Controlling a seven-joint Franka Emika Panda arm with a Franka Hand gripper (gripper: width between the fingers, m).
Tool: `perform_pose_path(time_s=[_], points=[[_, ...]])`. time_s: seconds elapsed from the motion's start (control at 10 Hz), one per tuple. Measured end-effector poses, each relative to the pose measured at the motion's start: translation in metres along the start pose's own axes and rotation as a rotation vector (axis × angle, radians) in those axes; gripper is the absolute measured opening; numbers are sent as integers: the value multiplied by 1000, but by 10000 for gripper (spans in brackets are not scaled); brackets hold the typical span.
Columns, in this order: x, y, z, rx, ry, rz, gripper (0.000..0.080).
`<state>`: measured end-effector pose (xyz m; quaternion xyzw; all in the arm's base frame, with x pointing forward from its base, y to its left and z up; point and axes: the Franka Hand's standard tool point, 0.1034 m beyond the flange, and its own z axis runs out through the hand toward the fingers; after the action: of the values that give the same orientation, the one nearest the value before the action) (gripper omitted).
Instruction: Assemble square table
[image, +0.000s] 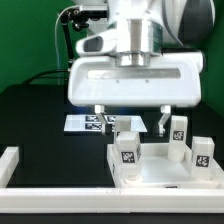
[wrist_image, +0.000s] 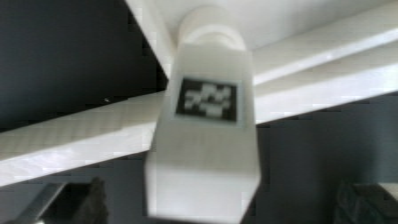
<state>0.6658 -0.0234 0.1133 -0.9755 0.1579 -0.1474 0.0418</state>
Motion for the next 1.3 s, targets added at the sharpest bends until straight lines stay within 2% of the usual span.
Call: perform_pose_path(time_s=[0.1,0.2,0.5,0.6,0.7,0.8,0.9,1.0,1.1,1.3], points=[[-3,-2,4,-9,-69,-10,649],[-7,-6,10,-33,-127,-42,649],[-3,-4,8,-30,-119,-32,649],[-4,-2,8,-26,-130,-23,649],[-7,4,5,13,-200,45,649],[-5,9,6,30,-226,80,649],[-7,9,13,30,-242,81,649],[-10,7,19,28,-255,84,649],[-14,3,27,6,-261,96,649],[-18,2,37,-4,-268,112,649]])
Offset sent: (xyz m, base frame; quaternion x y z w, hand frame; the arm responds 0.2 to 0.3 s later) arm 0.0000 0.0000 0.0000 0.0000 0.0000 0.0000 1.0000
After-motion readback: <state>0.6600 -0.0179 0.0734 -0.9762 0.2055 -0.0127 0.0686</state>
